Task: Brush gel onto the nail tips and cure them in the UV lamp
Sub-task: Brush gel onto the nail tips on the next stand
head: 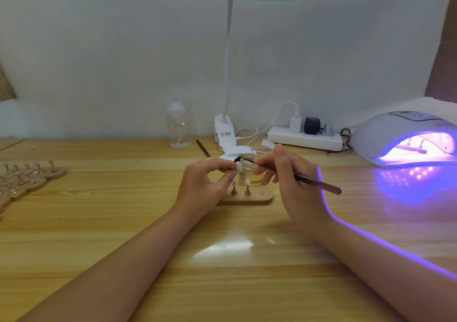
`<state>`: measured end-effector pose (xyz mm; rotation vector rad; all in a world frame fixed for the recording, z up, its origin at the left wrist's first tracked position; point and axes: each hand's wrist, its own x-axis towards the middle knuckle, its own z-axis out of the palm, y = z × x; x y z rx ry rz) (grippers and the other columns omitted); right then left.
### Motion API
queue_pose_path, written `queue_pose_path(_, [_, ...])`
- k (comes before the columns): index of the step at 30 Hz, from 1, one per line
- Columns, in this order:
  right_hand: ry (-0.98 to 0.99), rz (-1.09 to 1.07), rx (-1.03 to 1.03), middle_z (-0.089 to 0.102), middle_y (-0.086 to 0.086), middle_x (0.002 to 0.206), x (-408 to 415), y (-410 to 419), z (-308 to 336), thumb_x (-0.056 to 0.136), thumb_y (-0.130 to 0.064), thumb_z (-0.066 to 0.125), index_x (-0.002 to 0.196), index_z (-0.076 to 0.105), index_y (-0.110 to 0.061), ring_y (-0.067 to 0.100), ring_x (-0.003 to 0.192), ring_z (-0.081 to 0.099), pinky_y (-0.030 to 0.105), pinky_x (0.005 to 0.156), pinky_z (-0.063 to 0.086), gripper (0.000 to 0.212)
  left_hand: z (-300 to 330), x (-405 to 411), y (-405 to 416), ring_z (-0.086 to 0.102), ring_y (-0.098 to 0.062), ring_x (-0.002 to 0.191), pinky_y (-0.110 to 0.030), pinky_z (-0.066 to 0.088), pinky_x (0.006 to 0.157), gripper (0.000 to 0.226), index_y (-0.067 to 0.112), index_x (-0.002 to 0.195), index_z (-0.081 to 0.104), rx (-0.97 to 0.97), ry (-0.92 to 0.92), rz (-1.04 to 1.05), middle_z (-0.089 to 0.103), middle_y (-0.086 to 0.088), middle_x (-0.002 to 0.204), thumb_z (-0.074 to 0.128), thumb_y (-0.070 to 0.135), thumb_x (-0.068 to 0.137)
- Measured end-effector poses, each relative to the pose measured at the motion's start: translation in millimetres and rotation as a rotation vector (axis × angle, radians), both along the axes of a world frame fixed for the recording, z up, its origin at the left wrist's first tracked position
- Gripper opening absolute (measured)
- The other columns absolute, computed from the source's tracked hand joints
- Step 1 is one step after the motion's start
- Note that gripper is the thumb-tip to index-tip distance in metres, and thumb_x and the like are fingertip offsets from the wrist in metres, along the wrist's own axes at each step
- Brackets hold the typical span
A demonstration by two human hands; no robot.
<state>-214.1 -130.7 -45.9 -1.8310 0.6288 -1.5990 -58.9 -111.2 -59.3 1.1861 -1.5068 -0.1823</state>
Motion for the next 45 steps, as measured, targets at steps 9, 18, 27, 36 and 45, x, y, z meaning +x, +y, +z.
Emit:
queue_pose_path(9, [-0.019,-0.005,0.03,0.067,-0.001,0.061,0.6,0.9,0.6,0.094,-0.037,0.04,0.072,0.066,-0.021,0.008,0.053,0.059,0.012,0.053,0.043,0.038,-0.3,-0.3,0.5,0.057,0.01,0.075,-0.04,0.052,0.07,0.025,0.032,0.077,0.067,0.003,0.019,-0.003,0.063,0.022,0.075,0.072,0.007,0.075])
queue_pose_path(18, [-0.026,0.021,0.102,0.066,0.001,0.057,0.8,4.2,2.5,0.085,-0.045,0.038,0.069,0.067,-0.017,0.009,0.05,0.059,0.012,0.05,0.042,0.043,0.3,-0.6,0.2,0.057,0.01,0.076,-0.032,0.054,0.064,0.025,0.03,0.078,0.068,-0.002,0.017,-0.001,0.064,0.021,0.077,0.071,0.006,0.076])
queue_pose_path(27, [-0.095,-0.017,0.1,0.066,0.004,0.06,-3.1,1.4,0.4,0.09,-0.041,0.042,0.072,0.067,-0.016,0.01,0.052,0.057,0.013,0.052,0.042,0.039,1.6,-0.9,1.3,0.059,0.006,0.08,-0.009,0.044,0.076,0.02,0.021,0.072,0.068,-0.092,0.0,0.024,0.063,0.015,0.079,0.074,0.002,0.071])
queue_pose_path(36, [0.026,0.012,0.036,0.067,-0.005,0.064,0.3,8.4,-1.2,0.087,-0.038,0.039,0.077,0.065,-0.021,0.003,0.056,0.06,0.009,0.053,0.042,0.033,2.3,-0.9,1.1,0.058,-0.009,0.074,-0.007,0.04,0.072,0.019,0.018,0.067,0.062,-0.066,0.007,0.068,0.064,0.004,0.071,0.074,0.004,0.072])
queue_pose_path(45, [-0.031,0.008,0.094,0.068,0.002,0.062,1.6,7.8,-1.3,0.088,-0.042,0.04,0.072,0.067,-0.021,0.007,0.053,0.058,0.013,0.051,0.043,0.038,2.2,-1.1,1.0,0.053,0.004,0.071,-0.005,0.038,0.07,0.035,0.031,0.062,0.056,-0.057,-0.008,0.096,0.06,0.013,0.067,0.075,0.002,0.07])
